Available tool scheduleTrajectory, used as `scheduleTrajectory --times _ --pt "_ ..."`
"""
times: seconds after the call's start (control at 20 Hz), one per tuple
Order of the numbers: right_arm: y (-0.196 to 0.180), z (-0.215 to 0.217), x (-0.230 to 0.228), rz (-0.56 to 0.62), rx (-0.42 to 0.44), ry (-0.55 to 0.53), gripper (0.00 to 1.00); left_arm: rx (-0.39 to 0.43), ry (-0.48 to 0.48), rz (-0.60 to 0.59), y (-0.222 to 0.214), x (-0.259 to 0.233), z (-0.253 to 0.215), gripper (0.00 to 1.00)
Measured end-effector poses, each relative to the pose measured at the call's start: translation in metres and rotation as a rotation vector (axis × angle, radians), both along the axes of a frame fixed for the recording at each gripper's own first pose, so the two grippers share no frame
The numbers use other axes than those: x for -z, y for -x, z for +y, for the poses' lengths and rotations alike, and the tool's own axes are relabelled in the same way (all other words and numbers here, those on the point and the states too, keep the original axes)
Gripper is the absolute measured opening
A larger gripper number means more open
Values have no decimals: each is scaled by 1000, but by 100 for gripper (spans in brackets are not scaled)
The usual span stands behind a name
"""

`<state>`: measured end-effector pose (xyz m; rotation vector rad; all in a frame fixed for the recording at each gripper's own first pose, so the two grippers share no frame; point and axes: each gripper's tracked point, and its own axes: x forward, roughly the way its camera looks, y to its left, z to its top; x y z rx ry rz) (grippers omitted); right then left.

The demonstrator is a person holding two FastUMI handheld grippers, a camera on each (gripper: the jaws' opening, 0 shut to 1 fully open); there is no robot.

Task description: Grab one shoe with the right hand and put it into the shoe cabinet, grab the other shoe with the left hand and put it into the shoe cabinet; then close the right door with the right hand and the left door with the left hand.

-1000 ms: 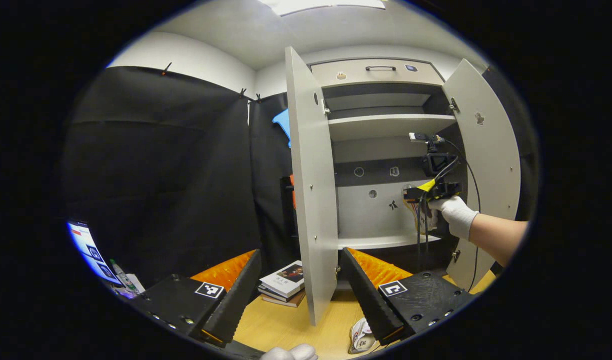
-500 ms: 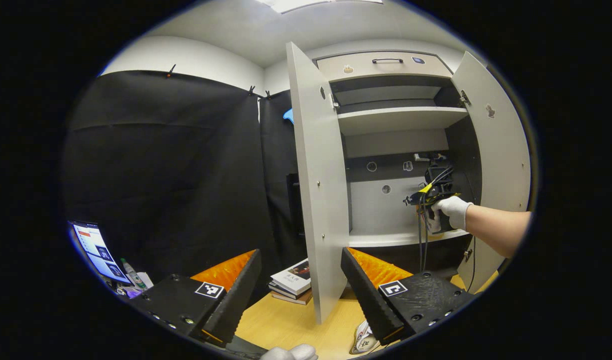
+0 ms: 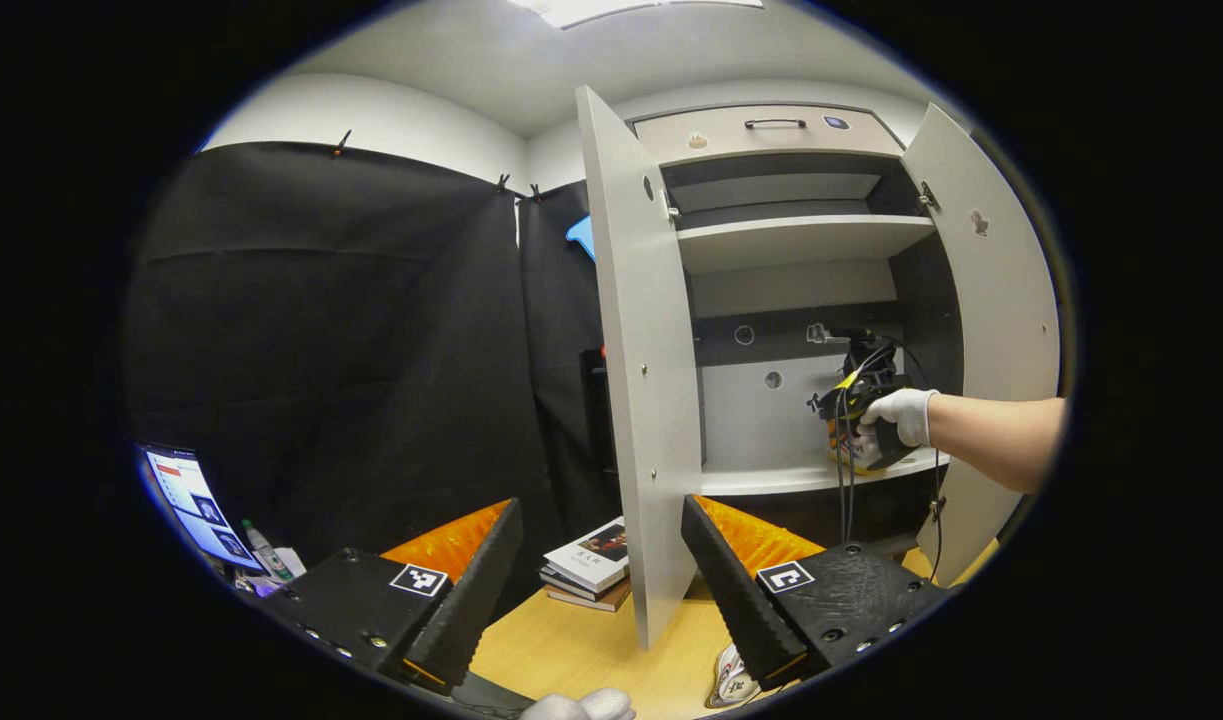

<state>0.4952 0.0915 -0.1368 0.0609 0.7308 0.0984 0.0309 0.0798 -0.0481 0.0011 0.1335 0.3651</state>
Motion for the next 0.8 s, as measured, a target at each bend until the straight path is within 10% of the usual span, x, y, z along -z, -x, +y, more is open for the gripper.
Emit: scheduleTrajectory --times 0.15,0.35,0.5,0.8 --pt "12 -2 -13 -45 14 -29 52 -8 -22 9 5 1 9 96" --pt "42 -11 -48 -204 39 -5 55 8 -26 8 10 1 14 100" --pt "76 -21 -84 -358 49 59 85 34 -23 -8 13 -2 10 100" --pt "185 -25 -143 -571 30 32 100 148 -28 -26 13 0 -8 96"
